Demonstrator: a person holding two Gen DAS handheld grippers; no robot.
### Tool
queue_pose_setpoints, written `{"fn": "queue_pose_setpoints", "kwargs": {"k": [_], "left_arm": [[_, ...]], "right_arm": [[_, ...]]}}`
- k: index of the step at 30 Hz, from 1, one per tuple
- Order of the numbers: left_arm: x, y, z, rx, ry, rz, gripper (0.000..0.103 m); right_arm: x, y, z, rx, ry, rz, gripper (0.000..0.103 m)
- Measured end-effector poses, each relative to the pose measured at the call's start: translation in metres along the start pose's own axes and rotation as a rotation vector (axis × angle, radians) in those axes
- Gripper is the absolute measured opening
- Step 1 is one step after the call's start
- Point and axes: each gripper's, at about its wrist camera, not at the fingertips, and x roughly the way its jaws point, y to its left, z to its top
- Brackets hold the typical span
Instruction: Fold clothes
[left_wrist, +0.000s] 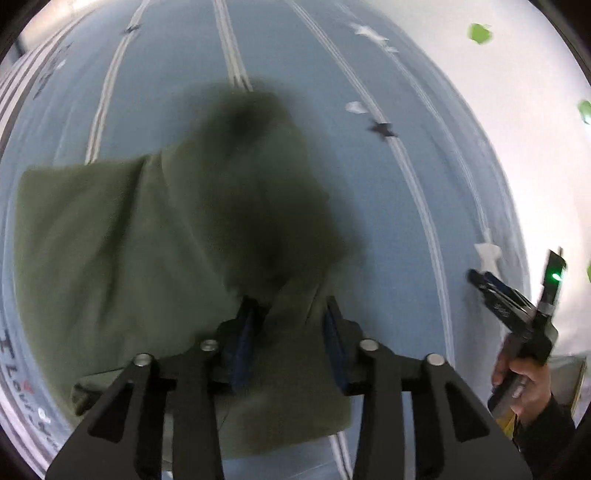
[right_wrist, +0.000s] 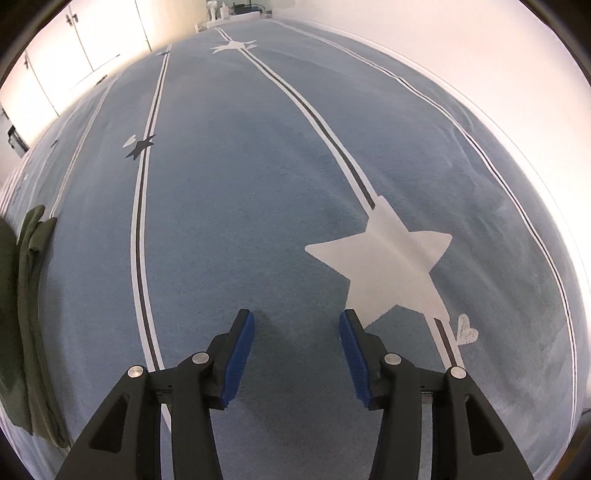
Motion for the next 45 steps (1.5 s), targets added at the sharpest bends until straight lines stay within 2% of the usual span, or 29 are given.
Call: {"fn": "queue_pose_setpoints", "kwargs": {"k": [3, 5, 9, 12, 14, 19, 24, 27, 29, 32, 35, 37, 40, 43, 45], "left_arm": [[-0.008, -0.021, 0.002, 0.059, -0.027, -0.075, 0.037], [-0.012, -0.028, 0.006, 0.084, -0.047, -0.092, 0.037], [-0.033, -0.007, 0.010, 0.038, -0.087, -0.131, 0.038], [-0.052, 0.020, 0.006, 0.016, -0.126, -0.097, 0.042], [-0.063, 0.042, -0.001, 0.001, -0.144, -0.044, 0.047], [-0.072, 0.085, -0.031, -0.029, -0.112, 0.024, 0.047], [-0.065, 0.102, -0.068, -0.045, -0.089, 0.046, 0.042], [-0.052, 0.107, -0.083, -0.114, -0.042, -0.039, 0.042], [-0.047, 0.097, -0.090, -0.121, -0.036, -0.113, 0.042], [-0.046, 0.066, -0.096, -0.068, -0.026, -0.215, 0.042], [-0.041, 0.031, -0.103, -0.016, 0.037, -0.332, 0.042], [-0.046, 0.014, -0.111, 0.030, 0.059, -0.367, 0.042], [-0.058, 0.009, -0.113, 0.072, 0.045, -0.395, 0.042], [-0.059, 0.022, -0.104, 0.066, 0.013, -0.340, 0.042], [-0.045, 0.030, -0.089, 0.046, -0.013, -0.238, 0.042]], "right_arm": [[0.003, 0.000, 0.004, -0.003, 0.002, 0.006, 0.045], [0.002, 0.001, 0.004, 0.002, 0.006, 0.010, 0.045], [-0.001, 0.007, 0.005, 0.011, 0.011, 0.033, 0.045], [-0.004, 0.019, 0.003, -0.014, 0.010, 0.050, 0.045], [-0.006, 0.029, 0.002, -0.032, 0.009, 0.057, 0.045], [-0.007, 0.044, 0.007, -0.052, -0.006, 0.075, 0.045], [-0.011, 0.057, 0.004, -0.046, -0.007, 0.084, 0.045], [-0.013, 0.064, 0.000, -0.059, -0.006, 0.086, 0.045], [-0.016, 0.068, -0.002, -0.068, -0.005, 0.085, 0.045], [-0.021, 0.071, -0.006, -0.087, -0.008, 0.085, 0.045], [-0.025, 0.071, -0.008, -0.090, -0.006, 0.080, 0.045], [-0.026, 0.072, -0.007, -0.086, -0.008, 0.078, 0.045], [-0.020, 0.062, -0.004, -0.084, -0.012, 0.082, 0.045], [-0.023, 0.057, -0.006, -0.088, -0.018, 0.081, 0.045], [-0.022, 0.053, -0.009, -0.083, -0.022, 0.074, 0.045]]}}
